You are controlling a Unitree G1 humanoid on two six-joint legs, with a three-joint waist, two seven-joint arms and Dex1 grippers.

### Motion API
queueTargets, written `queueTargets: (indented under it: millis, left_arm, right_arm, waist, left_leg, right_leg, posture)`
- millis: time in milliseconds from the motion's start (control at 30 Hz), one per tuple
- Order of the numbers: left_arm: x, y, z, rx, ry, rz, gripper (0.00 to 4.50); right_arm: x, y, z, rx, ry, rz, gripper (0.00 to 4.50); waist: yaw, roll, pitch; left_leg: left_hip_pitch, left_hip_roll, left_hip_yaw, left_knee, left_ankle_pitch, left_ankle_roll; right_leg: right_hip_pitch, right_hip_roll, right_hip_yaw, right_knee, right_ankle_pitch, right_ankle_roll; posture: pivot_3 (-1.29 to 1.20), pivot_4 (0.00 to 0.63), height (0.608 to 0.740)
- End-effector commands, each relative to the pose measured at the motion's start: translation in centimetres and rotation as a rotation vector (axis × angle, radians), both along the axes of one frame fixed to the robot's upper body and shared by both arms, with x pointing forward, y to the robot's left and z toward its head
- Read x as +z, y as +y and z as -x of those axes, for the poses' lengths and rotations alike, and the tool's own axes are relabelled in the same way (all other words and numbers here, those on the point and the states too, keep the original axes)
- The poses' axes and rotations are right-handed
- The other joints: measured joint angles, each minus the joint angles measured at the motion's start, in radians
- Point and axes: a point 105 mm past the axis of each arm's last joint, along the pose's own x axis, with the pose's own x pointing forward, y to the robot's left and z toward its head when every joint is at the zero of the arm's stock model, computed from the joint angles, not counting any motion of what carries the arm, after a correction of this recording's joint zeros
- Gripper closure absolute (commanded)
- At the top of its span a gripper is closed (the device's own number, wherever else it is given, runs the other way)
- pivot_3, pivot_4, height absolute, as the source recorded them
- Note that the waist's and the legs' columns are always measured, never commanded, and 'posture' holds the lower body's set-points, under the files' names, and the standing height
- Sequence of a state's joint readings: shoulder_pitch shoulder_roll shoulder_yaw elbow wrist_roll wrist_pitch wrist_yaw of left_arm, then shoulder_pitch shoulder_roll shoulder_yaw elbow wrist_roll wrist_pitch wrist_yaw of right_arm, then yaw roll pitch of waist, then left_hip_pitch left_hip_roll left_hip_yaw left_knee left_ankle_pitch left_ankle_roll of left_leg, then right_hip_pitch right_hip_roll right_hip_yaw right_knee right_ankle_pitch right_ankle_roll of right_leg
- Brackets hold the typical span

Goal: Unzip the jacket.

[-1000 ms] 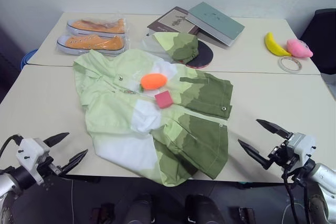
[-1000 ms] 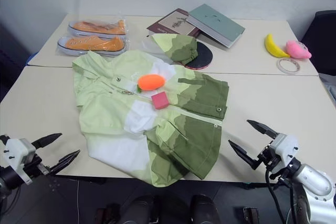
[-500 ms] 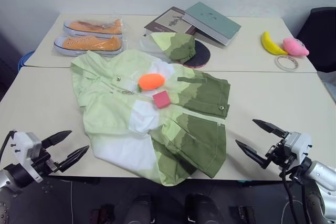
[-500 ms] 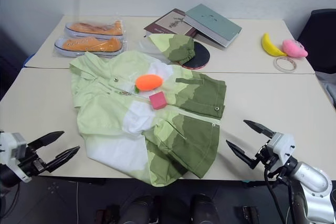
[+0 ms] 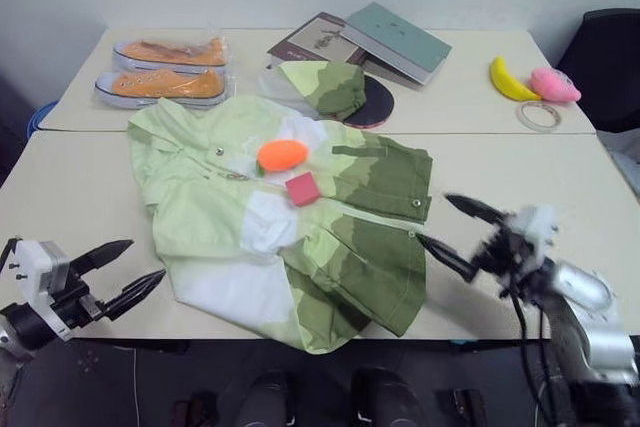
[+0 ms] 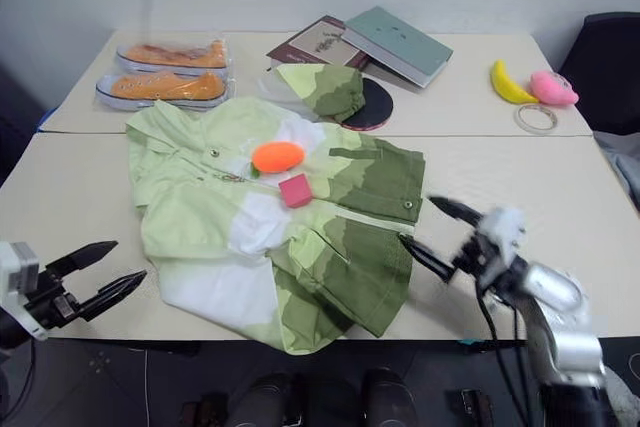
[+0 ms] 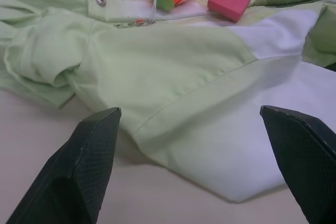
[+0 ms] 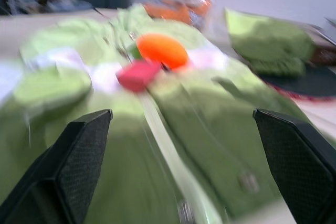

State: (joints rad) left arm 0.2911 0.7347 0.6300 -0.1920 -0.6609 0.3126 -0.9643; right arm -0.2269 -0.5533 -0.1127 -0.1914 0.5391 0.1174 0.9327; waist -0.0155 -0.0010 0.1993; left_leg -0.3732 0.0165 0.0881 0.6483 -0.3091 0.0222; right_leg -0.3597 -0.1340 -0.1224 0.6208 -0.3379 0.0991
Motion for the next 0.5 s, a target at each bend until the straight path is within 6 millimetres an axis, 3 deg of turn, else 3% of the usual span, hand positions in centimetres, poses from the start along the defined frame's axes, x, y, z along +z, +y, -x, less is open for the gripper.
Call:
queueTargets:
  millis: [33, 133, 233, 367, 500]
  left_arm:
    - [1.0, -2.1, 0.7, -0.123, 0.027, 0.036, 0.04]
    - [1.9, -3.8, 0.0, -0.164, -0.035, 0.016, 0.04]
    - [2.6, -5.1, -0.7, -0.189, -0.082, 0.018, 0.04]
    - [2.8, -5.8, -1.0, -0.190, -0.110, 0.026, 0.04]
    - [2.5, -5.9, -0.8, -0.167, -0.115, 0.031, 0.04]
  right_arm:
    - [1.7, 4.7, -0.9, 0.125, 0.047, 0.057, 0.00]
    - [2.2, 9.0, -3.0, 0.154, 0.073, 0.113, 0.00]
    - [0.6, 12.0, -5.2, 0.131, 0.145, 0.212, 0.00]
    - [-2.1, 14.9, -7.8, 0.060, 0.304, 0.305, 0.00]
    - [-3.0, 15.9, -9.4, 0.024, 0.350, 0.296, 0.00]
  waist:
    - [-0.009, 0.000, 0.000]
    - [-0.013, 0.000, 0.000]
    - [-0.012, -0.001, -0.001]
    - [-0.019, -0.002, -0.001]
    - [-0.023, -0.002, -0.001]
  left_leg:
    - [0.000, 0.000, 0.000, 0.000, 0.000, 0.000]
    - [-0.002, 0.000, 0.001, 0.000, -0.001, 0.000]
    - [-0.003, 0.000, 0.001, 0.001, 0.000, 0.000]
    - [-0.004, -0.002, 0.003, 0.003, 0.000, 0.003]
    - [-0.009, -0.002, 0.004, 0.004, 0.000, 0.003]
  right_leg:
    - [-0.001, 0.000, 0.000, 0.001, 0.000, 0.000]
    - [-0.002, 0.000, 0.000, 0.001, 0.000, 0.000]
    - [-0.002, 0.000, 0.000, 0.005, 0.000, 0.000]
    - [-0.003, 0.000, 0.002, 0.005, 0.000, 0.000]
    - [-0.009, 0.001, 0.003, 0.007, 0.000, 0.000]
  posture:
    - [0.00, 0.150, 0.740]
    - [0.00, 0.150, 0.740]
    - [0.00, 0.150, 0.740]
    - [0.00, 0.150, 0.740]
    - [0.00, 0.150, 0.740]
